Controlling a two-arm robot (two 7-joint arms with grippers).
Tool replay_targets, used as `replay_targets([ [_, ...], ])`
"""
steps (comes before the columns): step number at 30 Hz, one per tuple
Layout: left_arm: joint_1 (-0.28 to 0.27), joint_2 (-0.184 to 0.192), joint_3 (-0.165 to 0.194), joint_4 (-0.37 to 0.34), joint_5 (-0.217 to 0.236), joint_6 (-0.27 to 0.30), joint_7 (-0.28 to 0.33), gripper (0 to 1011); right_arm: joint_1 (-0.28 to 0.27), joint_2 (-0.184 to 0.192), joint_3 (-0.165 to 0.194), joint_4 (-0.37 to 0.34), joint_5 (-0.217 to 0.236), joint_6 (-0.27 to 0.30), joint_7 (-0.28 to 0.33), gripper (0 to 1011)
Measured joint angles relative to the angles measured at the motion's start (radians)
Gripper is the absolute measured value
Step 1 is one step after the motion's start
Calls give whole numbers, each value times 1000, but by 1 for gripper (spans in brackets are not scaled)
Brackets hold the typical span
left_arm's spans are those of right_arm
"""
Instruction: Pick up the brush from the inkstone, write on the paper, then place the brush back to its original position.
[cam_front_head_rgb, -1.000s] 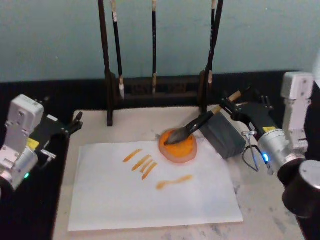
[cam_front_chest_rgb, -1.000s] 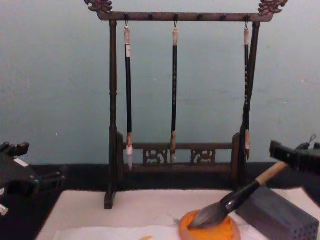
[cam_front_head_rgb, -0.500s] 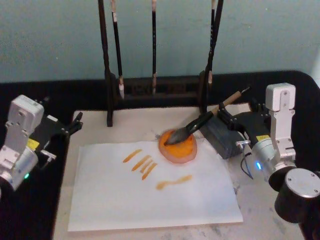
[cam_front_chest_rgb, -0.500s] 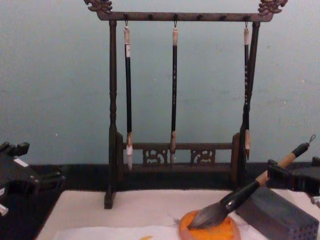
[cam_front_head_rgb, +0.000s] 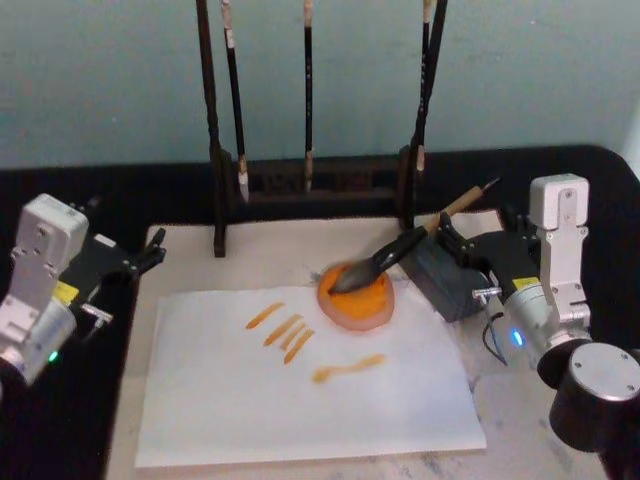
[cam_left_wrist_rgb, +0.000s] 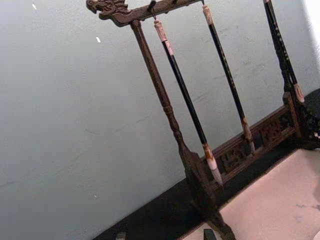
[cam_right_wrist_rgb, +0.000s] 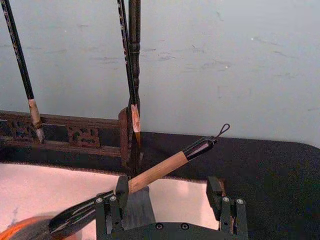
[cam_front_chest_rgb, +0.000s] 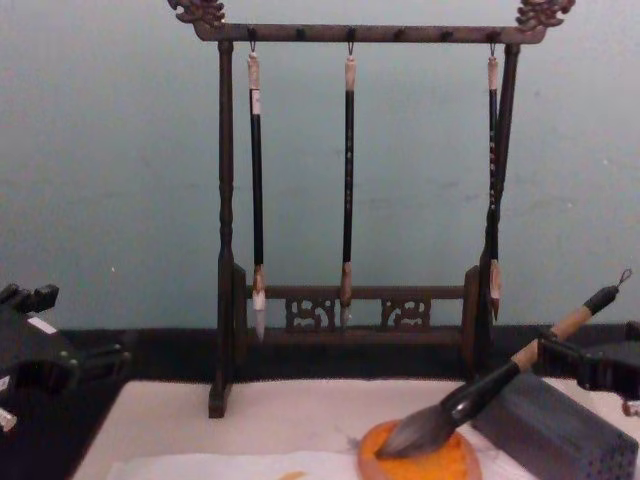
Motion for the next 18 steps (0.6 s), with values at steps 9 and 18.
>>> replay_targets([
  [9,0,0,0,0,0,0,0,1001,0,1,-1,-2,0,0,0,1000],
  [18,0,0,0,0,0,0,0,1001,0,2,-2,-3,1,0,0,1000],
])
